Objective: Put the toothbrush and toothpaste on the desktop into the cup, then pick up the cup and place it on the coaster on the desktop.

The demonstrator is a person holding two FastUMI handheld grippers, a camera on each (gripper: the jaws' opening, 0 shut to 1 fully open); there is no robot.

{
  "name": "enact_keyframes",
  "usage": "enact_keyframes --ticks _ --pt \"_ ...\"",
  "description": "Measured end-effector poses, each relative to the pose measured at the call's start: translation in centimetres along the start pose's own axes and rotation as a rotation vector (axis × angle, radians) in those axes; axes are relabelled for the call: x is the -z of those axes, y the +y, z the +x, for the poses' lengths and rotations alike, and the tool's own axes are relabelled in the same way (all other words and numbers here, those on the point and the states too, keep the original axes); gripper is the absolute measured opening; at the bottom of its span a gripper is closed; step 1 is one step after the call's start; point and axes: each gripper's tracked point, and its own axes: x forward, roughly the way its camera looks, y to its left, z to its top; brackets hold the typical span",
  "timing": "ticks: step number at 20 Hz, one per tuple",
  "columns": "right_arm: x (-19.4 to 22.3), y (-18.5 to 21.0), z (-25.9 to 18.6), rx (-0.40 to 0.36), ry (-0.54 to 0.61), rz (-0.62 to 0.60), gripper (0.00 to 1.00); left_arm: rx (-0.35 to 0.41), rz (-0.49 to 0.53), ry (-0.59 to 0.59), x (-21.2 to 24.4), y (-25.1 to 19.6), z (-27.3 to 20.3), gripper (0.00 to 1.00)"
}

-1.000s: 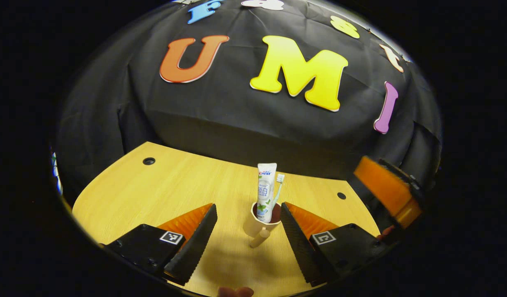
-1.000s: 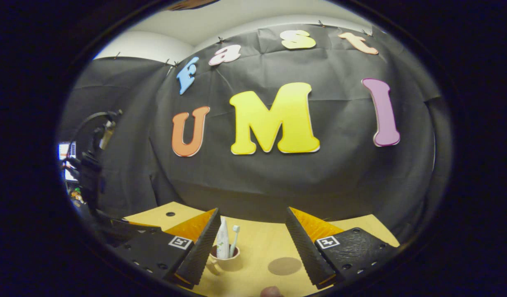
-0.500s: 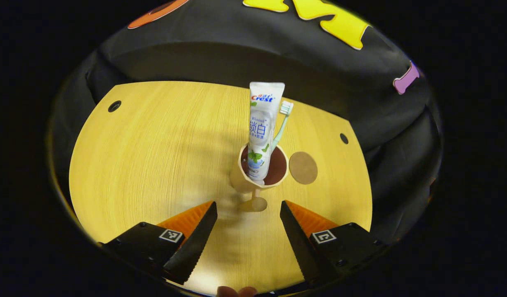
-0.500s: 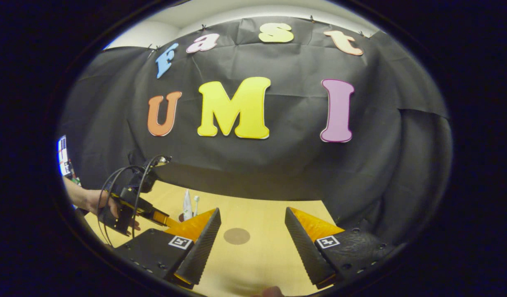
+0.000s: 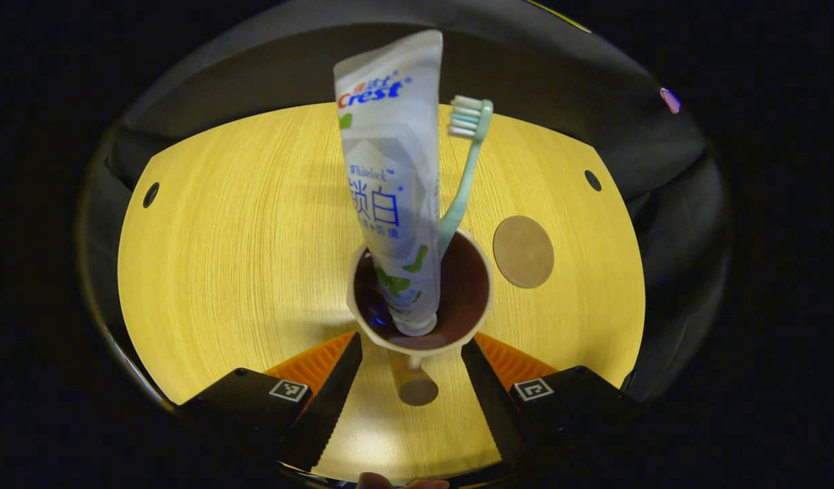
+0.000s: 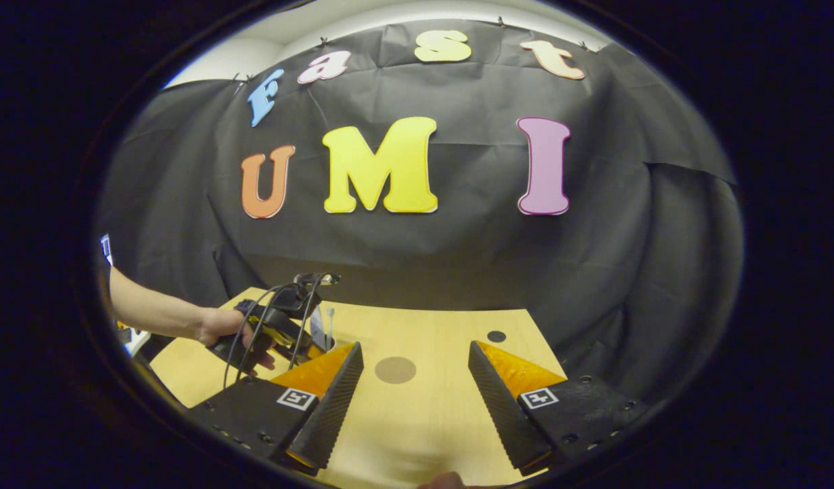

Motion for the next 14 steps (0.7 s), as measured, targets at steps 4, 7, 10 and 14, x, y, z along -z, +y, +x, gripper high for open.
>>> enact_keyframes --ticks 4,7,10,14 --pt "0.4 -0.6 0.2 0.008 0.017 0.033 0.93 -0.014 -0.001 0.031 0.4 0.6 -0.1 0.78" --pt "0.4 -1.1 0.6 0.013 0.022 0.040 0.93 0.002 0.001 0.044 0.6 0.3 -1.1 0.65" --pt "0.5 -1.3 0.8 0.014 0.023 0.044 0.93 -0.012 0.010 0.070 0.9 0.6 -2.3 0.49" --pt "1.0 -1.9 0.8 0.026 0.037 0.053 0.93 -0.047 0.038 0.054 0.3 1.3 -4.5 0.30"
